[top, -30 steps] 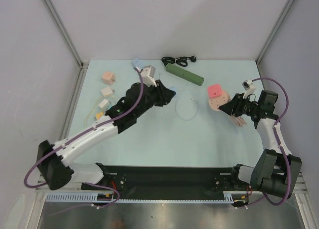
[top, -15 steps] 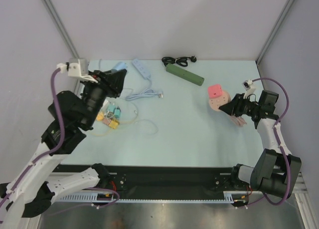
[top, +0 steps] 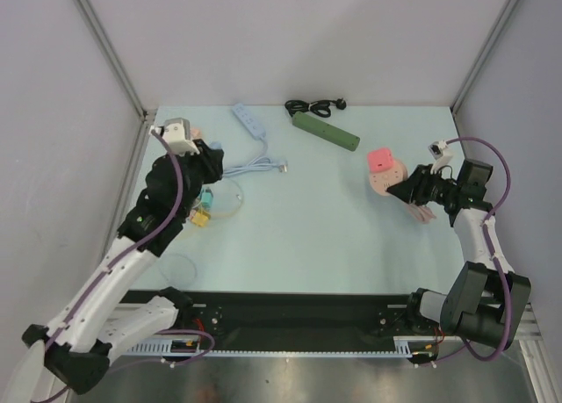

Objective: Pull the plug off the socket
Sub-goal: Place the plug at the center of the board.

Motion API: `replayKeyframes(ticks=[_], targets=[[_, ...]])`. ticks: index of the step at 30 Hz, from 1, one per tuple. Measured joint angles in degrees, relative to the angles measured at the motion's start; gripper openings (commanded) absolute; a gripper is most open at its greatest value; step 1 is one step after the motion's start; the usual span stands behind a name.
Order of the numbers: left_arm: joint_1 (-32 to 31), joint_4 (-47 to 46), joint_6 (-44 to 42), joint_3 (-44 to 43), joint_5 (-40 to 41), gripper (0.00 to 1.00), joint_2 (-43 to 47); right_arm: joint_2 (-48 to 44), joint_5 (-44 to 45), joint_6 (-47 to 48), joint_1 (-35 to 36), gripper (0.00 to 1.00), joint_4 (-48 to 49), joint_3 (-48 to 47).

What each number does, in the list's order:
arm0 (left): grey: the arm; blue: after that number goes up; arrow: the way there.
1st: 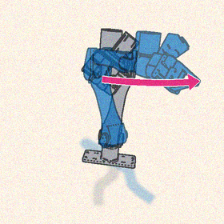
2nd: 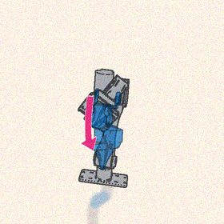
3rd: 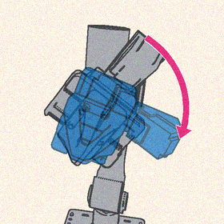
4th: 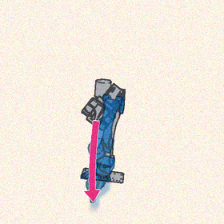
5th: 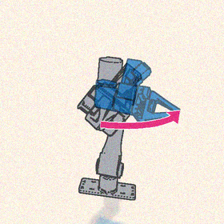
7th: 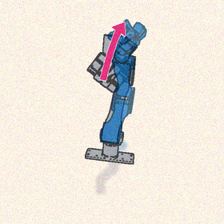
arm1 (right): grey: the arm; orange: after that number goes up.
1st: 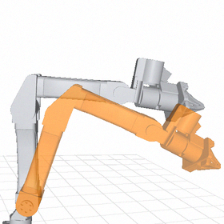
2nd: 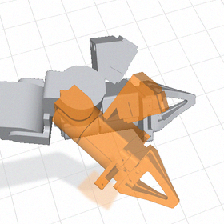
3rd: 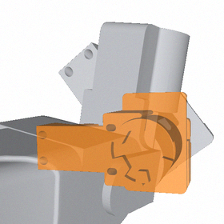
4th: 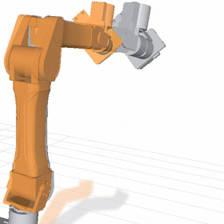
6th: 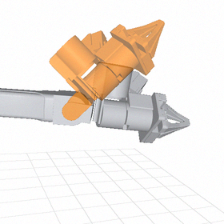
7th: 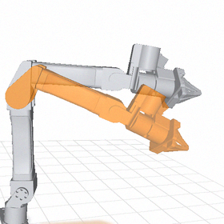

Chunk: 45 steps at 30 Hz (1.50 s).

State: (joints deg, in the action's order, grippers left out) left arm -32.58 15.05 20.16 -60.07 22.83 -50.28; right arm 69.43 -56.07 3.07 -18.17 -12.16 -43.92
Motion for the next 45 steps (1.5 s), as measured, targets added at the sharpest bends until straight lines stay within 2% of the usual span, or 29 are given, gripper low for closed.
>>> replayKeyframes(ticks=[6,11,16,21,22,24,27,28,30,34,38,45], targets=[[17.8,-2.1,9.2,11.6,-12.9,0.0,-3.5,0.0,-0.4,0.0,-0.2,0.0,0.0,0.0],[29.3,-11.3,19.3,19.2,-22.8,0.0,-7.5,0.0,-0.6,0.0,-0.4,0.0,0.0,0.0],[33.4,-16.6,25.9,26.3,-27.2,0.0,-13.4,0.0,-1.0,0.0,-0.4,0.0,0.0,0.0],[35.2,-20.1,28.0,26.3,-28.1,0.04,-21.0,0.0,-1.4,0.0,-0.4,0.0,0.0,0.0],[35.4,-20.5,28.0,25.9,-28.2,0.11,-22.6,0.0,-1.4,0.0,-0.4,0.0,0.0,0.0],[36.2,-21.0,28.0,25.0,-28.5,0.17,-25.5,0.0,-1.4,0.0,-0.4,0.0,0.0,0.0],[37.7,-21.4,28.1,24.0,-29.1,0.35,-28.3,0.0,-1.4,0.0,-0.4,0.0,0.0,0.0],[38.2,-21.5,28.0,23.9,-29.2,0.43,-28.9,0.0,-1.5,0.0,-0.4,0.0,0.0,0.0],[39.2,-21.6,28.1,23.9,-29.5,0.5,-29.2,0.0,-1.5,0.0,-0.5,0.0,0.0,0.0],[40.6,-21.5,27.8,23.9,-29.9,0.69,-28.7,0.0,-1.7,0.0,-0.5,0.0,0.0,0.0],[41.1,-20.9,27.2,23.9,-31.1,0.79,-25.3,0.0,-1.9,0.0,-0.6,0.0,0.0,0.0],[41.2,-20.7,25.8,24.3,-34.6,0.85,-10.3,0.0,-2.5,0.0,-0.6,0.0,0.0,0.0]])
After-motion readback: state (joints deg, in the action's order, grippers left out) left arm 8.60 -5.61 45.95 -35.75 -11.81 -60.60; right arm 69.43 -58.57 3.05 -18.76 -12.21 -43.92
